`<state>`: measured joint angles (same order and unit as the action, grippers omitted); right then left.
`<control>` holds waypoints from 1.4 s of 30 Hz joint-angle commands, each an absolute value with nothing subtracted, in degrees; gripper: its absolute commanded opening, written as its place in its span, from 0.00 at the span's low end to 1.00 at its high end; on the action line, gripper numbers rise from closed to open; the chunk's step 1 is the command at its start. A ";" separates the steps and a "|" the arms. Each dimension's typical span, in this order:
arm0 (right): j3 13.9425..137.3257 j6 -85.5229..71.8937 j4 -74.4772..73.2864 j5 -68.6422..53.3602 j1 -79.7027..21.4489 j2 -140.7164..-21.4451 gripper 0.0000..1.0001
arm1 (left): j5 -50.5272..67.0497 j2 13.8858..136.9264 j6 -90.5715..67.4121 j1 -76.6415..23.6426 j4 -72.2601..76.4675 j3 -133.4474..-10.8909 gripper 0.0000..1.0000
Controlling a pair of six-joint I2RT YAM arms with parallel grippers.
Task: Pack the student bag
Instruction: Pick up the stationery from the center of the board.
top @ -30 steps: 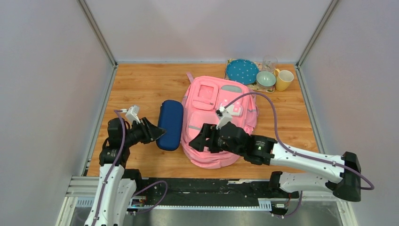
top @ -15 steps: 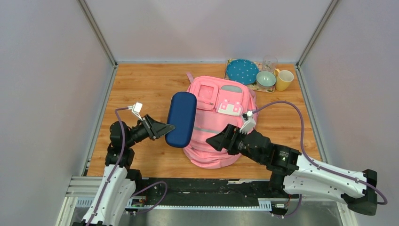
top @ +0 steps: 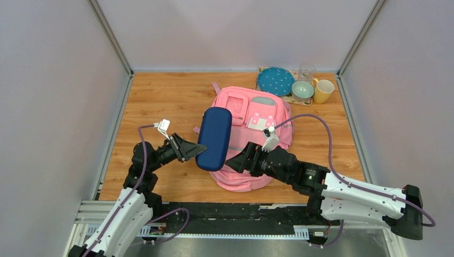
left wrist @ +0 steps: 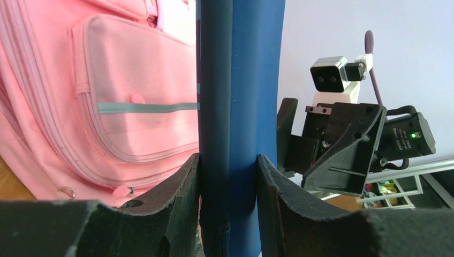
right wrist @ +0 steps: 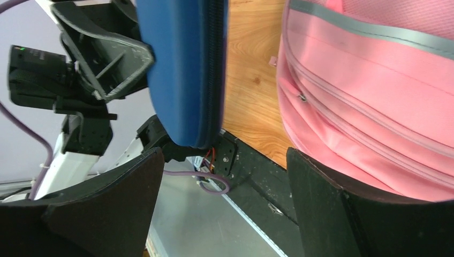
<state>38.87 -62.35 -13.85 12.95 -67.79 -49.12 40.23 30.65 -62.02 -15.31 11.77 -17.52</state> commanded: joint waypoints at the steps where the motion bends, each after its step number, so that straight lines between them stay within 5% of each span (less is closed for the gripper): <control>1: 38.42 -63.81 -4.59 10.37 -67.76 -50.62 0.88 | 35.87 31.72 -65.04 -19.33 20.82 -16.09 0.00; 12: 40.51 -65.56 -1.85 9.84 -67.68 -58.18 0.87 | 33.84 31.38 -67.94 -22.85 27.59 -14.24 0.00; 38: 38.23 -68.99 11.51 7.73 -67.06 -60.38 0.58 | 37.00 33.22 -79.45 -22.76 45.34 -6.77 0.00; 39: 38.23 -68.82 11.86 7.82 -67.06 -60.21 0.47 | 37.09 33.40 -79.45 -22.85 45.44 -6.59 0.00; 40: 38.32 -68.64 11.87 7.74 -66.97 -60.12 0.24 | 37.09 33.49 -79.37 -22.85 45.53 -6.33 0.00; 42: 38.76 -68.12 10.91 7.91 -66.89 -59.59 0.09 | 36.83 33.31 -79.37 -22.85 45.53 -5.54 0.00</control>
